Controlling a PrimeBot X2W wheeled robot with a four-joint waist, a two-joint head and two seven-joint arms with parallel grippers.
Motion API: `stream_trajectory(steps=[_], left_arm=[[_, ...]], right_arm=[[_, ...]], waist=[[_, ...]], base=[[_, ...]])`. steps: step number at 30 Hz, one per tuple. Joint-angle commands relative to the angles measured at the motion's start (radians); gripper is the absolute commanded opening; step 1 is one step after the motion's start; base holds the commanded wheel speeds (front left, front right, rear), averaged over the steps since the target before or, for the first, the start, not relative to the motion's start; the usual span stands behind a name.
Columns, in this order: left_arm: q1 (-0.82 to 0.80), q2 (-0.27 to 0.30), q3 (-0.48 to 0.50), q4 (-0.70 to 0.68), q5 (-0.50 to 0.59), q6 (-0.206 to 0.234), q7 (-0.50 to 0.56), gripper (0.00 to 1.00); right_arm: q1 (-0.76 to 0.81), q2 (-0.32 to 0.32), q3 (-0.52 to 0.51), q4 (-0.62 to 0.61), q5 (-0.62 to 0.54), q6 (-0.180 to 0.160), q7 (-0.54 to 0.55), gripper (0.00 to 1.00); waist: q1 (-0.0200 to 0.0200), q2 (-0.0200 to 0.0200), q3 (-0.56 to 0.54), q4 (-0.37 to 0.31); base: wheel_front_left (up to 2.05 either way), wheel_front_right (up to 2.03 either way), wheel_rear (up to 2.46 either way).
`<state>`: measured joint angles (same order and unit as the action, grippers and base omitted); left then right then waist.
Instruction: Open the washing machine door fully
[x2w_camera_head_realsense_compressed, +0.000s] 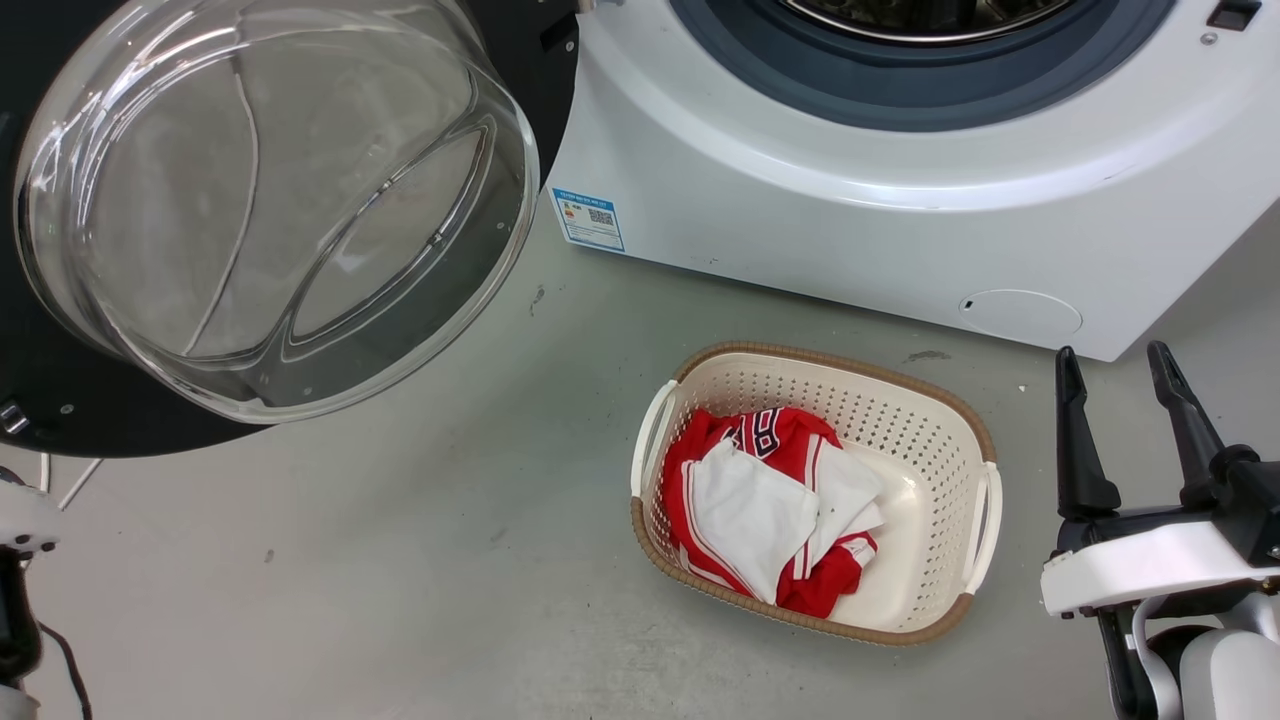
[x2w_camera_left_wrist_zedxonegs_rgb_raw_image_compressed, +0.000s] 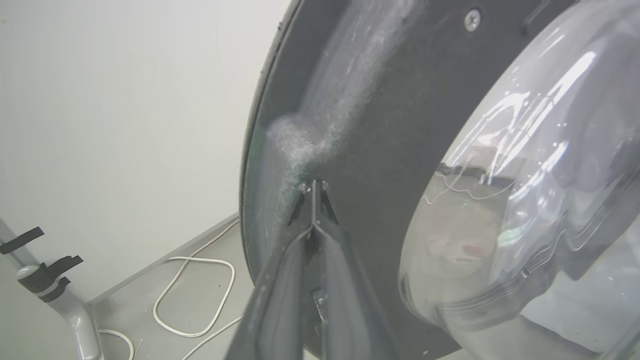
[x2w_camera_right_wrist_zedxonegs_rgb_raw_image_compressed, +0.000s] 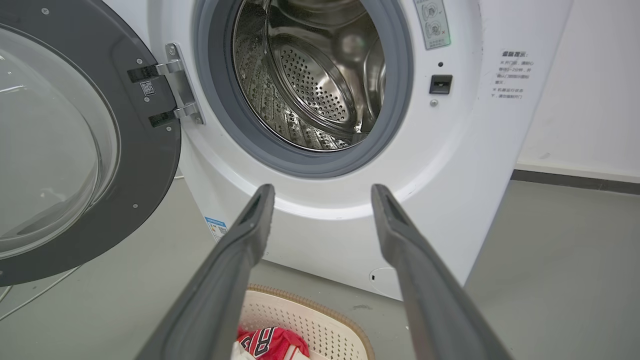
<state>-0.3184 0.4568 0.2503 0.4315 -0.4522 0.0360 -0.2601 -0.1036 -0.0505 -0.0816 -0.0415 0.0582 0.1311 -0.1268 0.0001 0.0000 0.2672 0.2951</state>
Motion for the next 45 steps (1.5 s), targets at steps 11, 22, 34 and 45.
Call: stream_trajectory(steps=[11,22,34,45], left_arm=[[0.088,-0.060,0.039,-0.106,0.074,-0.011,-0.005,0.00],[0.298,-0.239,-0.011,-0.328,0.154,-0.026,-0.005,0.00],[0.296,-0.296,-0.085,-0.358,0.218,-0.071,-0.005,1.00],[0.202,-0.326,-0.189,-0.339,0.275,-0.110,-0.005,1.00]], right_arm=[[0.012,0.001,0.010,0.031,0.012,-0.001,-0.032,1.00],[0.035,0.001,0.030,0.066,0.030,-0.001,-0.055,1.00],[0.041,0.001,0.038,0.064,0.030,-0.001,-0.062,1.00],[0.034,0.001,0.052,0.056,0.009,-0.001,-0.053,1.00]], waist=[[-0.0001,0.0000,-0.061,-0.023],[-0.0001,0.0000,-0.131,-0.061],[-0.0001,0.0000,-0.164,-0.121],[-0.0001,0.0000,-0.174,-0.208]], base=[[0.00,0.00,0.00],[0.00,0.00,0.00],[0.00,0.00,0.00],[0.00,0.00,0.00]])
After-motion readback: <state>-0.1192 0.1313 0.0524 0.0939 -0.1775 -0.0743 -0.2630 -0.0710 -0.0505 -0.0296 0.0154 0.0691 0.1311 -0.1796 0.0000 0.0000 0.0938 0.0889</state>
